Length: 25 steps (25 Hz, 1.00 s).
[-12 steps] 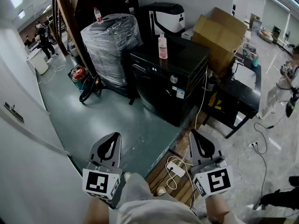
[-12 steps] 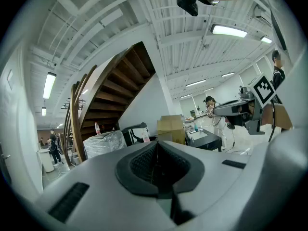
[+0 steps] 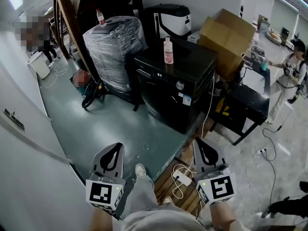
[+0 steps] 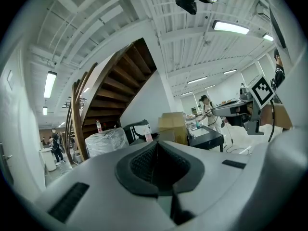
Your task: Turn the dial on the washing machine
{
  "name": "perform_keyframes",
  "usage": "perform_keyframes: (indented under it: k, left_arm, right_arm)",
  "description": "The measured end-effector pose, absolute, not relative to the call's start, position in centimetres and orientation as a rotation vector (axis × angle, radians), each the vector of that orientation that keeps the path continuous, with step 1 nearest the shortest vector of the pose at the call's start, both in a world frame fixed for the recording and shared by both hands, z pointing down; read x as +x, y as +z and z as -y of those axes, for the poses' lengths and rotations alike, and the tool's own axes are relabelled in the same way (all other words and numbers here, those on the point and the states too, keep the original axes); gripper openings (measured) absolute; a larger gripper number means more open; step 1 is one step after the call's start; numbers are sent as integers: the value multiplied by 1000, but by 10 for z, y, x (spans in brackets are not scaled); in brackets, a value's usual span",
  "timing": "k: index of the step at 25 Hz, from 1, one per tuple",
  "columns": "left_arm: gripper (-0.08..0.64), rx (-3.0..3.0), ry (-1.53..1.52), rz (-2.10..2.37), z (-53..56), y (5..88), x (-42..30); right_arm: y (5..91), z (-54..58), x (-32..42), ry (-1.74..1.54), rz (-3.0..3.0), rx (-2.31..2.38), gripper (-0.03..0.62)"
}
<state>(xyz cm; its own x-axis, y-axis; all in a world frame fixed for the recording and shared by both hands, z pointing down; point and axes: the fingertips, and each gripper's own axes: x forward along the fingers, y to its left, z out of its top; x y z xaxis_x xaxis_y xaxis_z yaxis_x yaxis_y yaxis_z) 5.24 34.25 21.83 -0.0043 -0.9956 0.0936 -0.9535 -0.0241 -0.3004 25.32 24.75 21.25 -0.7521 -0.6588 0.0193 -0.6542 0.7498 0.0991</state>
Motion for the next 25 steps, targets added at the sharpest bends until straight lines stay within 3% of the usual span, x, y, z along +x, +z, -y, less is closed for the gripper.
perform_keyframes:
  k: [19,25]
  left_arm:
    - [20,-2207,-428,-2076,-219,254,-47]
    - [20,-2293,-436,-2036,-156,270,-89]
  right_arm:
    - [260,-120,173,-28,2744,1272,25]
    - [285,-60,137,40,2641,1355,153]
